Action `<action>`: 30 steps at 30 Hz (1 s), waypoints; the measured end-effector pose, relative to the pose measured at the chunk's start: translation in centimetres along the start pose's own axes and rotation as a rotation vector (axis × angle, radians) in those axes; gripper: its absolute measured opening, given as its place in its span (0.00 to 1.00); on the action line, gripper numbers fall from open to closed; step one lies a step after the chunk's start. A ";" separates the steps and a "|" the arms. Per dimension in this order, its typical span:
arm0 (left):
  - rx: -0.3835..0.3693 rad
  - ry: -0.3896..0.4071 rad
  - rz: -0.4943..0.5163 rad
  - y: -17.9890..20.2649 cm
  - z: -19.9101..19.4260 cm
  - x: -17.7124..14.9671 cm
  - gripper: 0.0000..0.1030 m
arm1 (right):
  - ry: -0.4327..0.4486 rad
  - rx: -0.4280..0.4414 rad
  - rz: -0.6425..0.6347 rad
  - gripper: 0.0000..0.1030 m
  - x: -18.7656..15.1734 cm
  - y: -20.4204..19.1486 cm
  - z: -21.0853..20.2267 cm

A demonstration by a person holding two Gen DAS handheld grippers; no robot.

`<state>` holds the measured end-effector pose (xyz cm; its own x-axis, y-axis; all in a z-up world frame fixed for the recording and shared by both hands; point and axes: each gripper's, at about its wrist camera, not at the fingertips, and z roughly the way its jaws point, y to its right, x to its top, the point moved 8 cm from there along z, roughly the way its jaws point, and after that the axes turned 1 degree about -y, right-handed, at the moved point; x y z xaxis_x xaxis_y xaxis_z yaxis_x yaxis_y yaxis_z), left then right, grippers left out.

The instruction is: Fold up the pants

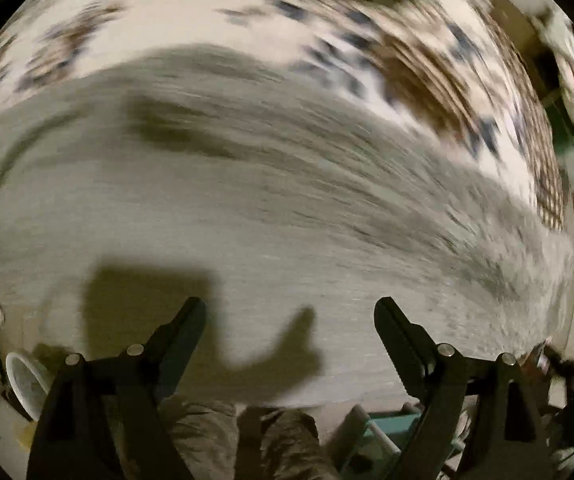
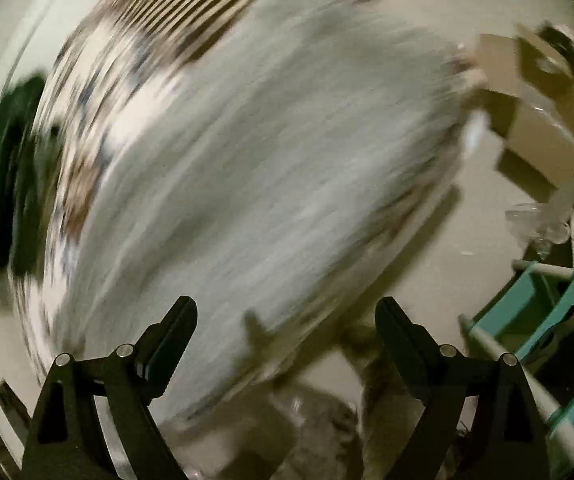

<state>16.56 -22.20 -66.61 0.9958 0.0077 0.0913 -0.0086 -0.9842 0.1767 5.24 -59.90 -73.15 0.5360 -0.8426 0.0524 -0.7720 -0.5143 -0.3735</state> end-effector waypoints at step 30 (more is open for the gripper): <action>0.140 0.013 0.118 10.0 10.5 3.8 1.00 | 0.023 0.552 0.141 0.72 11.7 0.9 5.7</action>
<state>21.18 -33.83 -74.84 0.9873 -0.1076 0.1166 -0.1113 -0.9934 0.0259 12.76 -69.28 -78.12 0.4289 -0.9032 -0.0155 -0.5391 -0.2421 -0.8067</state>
